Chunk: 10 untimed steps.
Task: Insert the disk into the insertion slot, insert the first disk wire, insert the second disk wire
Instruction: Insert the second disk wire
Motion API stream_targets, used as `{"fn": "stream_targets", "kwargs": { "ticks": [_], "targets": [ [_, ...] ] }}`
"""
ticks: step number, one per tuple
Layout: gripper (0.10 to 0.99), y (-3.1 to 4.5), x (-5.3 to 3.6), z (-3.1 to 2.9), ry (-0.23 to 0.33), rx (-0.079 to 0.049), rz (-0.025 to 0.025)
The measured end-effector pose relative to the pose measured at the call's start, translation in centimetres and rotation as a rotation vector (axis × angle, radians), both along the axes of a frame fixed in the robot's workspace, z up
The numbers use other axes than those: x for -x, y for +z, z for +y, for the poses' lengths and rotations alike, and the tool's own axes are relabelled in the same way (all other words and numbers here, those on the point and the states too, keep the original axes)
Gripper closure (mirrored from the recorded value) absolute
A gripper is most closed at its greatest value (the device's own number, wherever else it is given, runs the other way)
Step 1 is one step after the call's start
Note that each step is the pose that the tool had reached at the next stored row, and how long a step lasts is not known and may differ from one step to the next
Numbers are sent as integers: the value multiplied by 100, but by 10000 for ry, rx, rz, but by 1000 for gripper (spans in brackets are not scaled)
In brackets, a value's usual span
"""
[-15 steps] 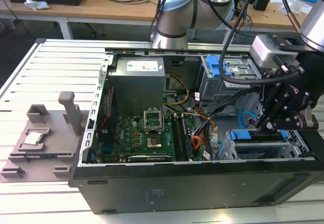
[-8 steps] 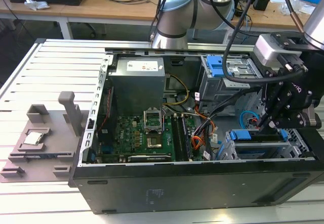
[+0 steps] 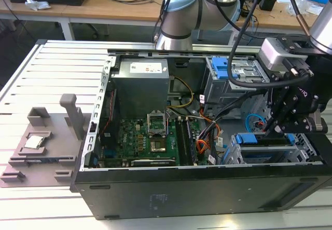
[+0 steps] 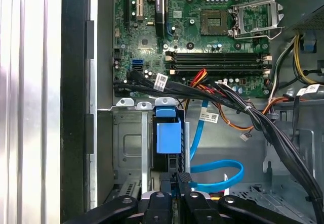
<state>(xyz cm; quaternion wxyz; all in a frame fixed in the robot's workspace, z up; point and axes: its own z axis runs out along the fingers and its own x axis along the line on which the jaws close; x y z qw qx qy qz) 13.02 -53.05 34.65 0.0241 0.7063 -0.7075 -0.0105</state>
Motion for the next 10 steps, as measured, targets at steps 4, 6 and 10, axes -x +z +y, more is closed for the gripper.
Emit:
{"fn": "stream_targets", "kwargs": {
  "ticks": [4, 6, 10],
  "targets": [
    [922, -13, 0, 4, 0, -39, 0],
    [922, -16, 0, 11, -1, -45, 0],
    [922, -34, 0, 28, 11, -41, 0]
  ]
}}
